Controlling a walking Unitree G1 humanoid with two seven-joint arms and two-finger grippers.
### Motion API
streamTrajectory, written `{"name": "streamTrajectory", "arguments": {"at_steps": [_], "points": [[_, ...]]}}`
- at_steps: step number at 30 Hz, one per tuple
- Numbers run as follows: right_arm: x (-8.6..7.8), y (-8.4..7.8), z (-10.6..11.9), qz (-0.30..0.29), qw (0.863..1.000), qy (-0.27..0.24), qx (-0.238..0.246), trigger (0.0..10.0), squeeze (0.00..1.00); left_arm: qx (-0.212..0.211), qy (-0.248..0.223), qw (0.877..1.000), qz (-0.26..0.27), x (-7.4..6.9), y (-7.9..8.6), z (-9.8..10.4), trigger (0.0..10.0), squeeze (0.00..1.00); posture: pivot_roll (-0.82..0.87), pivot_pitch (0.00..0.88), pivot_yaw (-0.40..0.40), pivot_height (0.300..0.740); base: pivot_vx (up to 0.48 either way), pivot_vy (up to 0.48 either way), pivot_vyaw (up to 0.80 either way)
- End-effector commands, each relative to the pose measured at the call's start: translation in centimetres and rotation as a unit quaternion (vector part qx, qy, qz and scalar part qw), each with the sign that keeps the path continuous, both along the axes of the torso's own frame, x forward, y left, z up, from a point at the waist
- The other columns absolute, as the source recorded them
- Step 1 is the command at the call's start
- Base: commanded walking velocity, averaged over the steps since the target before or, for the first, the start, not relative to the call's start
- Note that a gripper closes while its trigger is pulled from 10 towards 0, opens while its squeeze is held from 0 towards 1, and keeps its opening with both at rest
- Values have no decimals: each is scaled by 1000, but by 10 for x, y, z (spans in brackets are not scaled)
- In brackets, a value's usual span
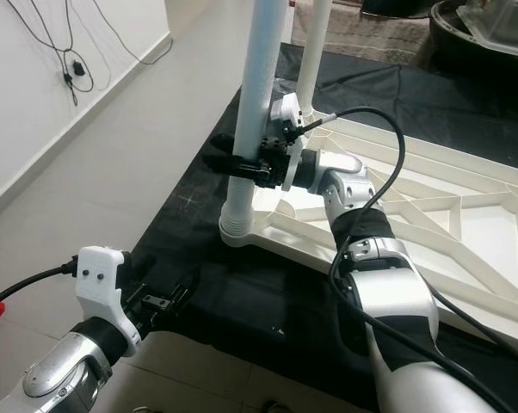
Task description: Building children table
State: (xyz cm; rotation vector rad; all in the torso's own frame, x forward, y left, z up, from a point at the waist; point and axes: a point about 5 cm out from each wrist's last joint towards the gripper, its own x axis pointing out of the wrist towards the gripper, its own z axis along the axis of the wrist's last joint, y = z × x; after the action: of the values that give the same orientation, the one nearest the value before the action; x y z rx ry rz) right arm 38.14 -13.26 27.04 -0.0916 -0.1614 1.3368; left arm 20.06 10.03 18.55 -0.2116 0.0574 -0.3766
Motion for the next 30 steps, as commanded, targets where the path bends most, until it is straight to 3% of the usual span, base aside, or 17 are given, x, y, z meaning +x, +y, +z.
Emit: {"name": "streamTrajectory", "arguments": {"at_steps": [1, 8, 12, 25, 30], "points": [[-2, 2, -29, 8, 997, 42, -57, 10000, 0, 3, 6, 1000, 1, -2, 0, -1, 10000, 0, 193, 241, -47, 740, 0, 0, 0], [-6, 6, -30, 48, 995, 37, -75, 10000, 0, 4, 5, 1000, 3, -2, 0, -1, 10000, 0, 194, 241, -48, 740, 0, 0, 0], [-10, 16, -38, 86, 991, 46, -87, 10000, 0, 4, 5, 1000, 3, -2, 0, -1, 10000, 0, 191, 243, -45, 740, 0, 0, 0], [-11, 22, -59, 33, 995, 65, -61, 10000, 0, 6, -3, 1000, 9, 2, 3, 2, 10000, 0, 190, 236, -51, 740, 0, 0, 0], [-13, 17, -61, -60, 997, 29, -34, 10000, 0, 10, -11, 1000, 14, 8, 6, 2, 10000, 0, 180, 213, -45, 740, 0, 0, 0]]}}
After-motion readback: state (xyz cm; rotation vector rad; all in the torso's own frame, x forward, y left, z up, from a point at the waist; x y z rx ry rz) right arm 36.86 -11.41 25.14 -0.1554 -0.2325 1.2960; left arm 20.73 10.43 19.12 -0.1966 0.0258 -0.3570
